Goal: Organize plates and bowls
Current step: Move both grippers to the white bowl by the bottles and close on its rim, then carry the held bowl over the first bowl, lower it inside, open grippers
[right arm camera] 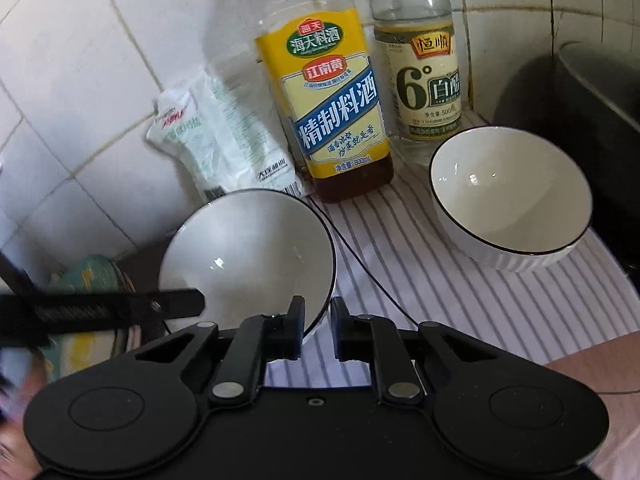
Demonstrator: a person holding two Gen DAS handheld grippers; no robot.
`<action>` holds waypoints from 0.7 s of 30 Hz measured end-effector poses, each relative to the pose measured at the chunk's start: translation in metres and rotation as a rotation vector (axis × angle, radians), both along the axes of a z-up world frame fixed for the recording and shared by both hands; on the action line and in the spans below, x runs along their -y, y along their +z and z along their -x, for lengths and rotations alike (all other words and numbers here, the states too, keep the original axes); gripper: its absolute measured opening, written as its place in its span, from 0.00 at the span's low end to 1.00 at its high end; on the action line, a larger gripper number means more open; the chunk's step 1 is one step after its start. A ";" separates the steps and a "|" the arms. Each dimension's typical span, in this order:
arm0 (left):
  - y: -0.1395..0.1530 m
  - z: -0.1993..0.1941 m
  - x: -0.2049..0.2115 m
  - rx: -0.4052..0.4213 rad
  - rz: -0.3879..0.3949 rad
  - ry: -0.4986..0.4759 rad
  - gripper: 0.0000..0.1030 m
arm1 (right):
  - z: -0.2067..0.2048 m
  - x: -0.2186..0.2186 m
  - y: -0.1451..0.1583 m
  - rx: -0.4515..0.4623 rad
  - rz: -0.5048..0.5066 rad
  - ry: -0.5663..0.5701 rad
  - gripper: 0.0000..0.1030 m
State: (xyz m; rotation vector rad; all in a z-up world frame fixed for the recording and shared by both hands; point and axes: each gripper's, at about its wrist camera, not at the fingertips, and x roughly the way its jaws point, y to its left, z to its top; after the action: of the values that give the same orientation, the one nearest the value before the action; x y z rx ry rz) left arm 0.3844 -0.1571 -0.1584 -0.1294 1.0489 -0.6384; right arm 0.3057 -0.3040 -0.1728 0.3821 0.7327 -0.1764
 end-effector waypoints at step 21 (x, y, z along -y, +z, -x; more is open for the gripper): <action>0.073 0.079 -0.042 0.061 -0.024 -0.071 0.16 | 0.090 -0.048 0.075 0.144 -0.035 0.024 0.16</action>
State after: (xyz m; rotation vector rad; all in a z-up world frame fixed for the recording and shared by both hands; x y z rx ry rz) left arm 0.3054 -0.1155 -0.0854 -0.0519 1.0056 -0.6894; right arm 0.2152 -0.2563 -0.0976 0.4148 0.5984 -0.1120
